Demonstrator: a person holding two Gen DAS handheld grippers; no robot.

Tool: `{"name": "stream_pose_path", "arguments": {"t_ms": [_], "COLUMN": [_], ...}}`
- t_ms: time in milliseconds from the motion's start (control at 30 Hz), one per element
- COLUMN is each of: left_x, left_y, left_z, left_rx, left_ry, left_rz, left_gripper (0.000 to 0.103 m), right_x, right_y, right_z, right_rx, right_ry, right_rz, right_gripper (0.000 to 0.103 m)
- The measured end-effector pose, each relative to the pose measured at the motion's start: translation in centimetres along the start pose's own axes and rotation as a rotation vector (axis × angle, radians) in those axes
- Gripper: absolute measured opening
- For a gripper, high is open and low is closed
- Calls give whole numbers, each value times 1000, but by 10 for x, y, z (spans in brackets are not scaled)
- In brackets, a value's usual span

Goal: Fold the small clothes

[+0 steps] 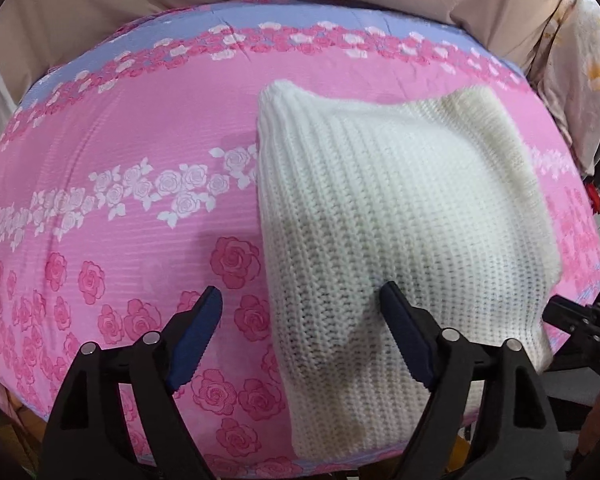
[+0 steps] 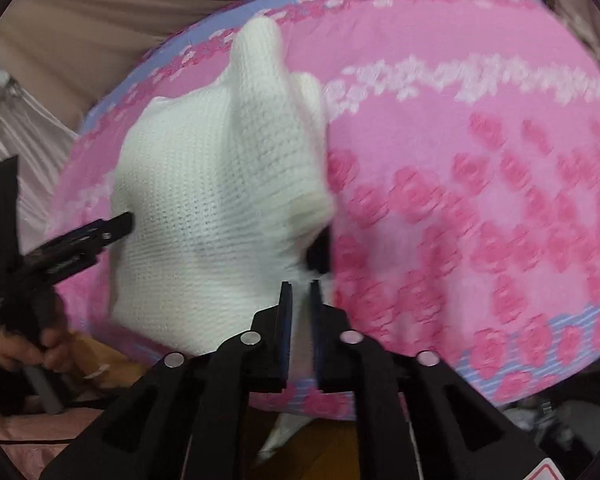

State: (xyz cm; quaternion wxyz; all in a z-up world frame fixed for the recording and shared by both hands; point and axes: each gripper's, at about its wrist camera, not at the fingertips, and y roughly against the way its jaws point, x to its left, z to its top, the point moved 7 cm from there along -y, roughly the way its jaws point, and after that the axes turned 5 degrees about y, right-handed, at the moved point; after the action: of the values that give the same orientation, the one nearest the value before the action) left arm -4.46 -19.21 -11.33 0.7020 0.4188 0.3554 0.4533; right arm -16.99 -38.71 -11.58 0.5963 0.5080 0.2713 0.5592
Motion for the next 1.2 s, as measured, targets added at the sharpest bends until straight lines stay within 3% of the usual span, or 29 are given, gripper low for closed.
{"name": "stream_pose_path", "arguments": {"t_ms": [33, 100, 200, 300, 433, 533, 633, 733, 967, 1100, 1200], "left_x": [0, 2, 4, 1, -5, -5, -5, -4, 1, 19, 33], "left_y": [9, 23, 29, 26, 25, 23, 20, 17, 18, 21, 19], "left_z": [2, 9, 15, 18, 21, 21, 19, 16, 12, 7, 0], "left_rx": [-16, -48, -60, -51, -62, -59, -52, -41, -31, -15, 24], "left_ry": [6, 16, 30, 24, 9, 11, 11, 8, 13, 58, 99], "left_rz": [-12, -29, -38, -25, -10, -8, -4, 2, 9, 10, -1], "left_gripper": [79, 81, 82, 82, 82, 82, 82, 82, 82, 84, 84], "right_x": [-1, -3, -7, 0, 7, 10, 19, 23, 5, -12, -13], "right_y": [8, 27, 41, 25, -14, -36, -38, -41, -25, 12, 24], "right_z": [5, 20, 50, 87, 122, 132, 138, 142, 124, 72, 19], "right_rx": [-11, -73, -168, -185, -140, -114, -122, -114, -104, -105, -45], "right_ry": [19, -2, -76, -62, -62, -76, -51, -51, -127, -202, -220], "right_rz": [-55, -46, 29, 34, 51, 82, 85, 88, 92, 130, 142], "right_gripper": [21, 25, 61, 61, 61, 60, 52, 52, 54, 54, 54]}}
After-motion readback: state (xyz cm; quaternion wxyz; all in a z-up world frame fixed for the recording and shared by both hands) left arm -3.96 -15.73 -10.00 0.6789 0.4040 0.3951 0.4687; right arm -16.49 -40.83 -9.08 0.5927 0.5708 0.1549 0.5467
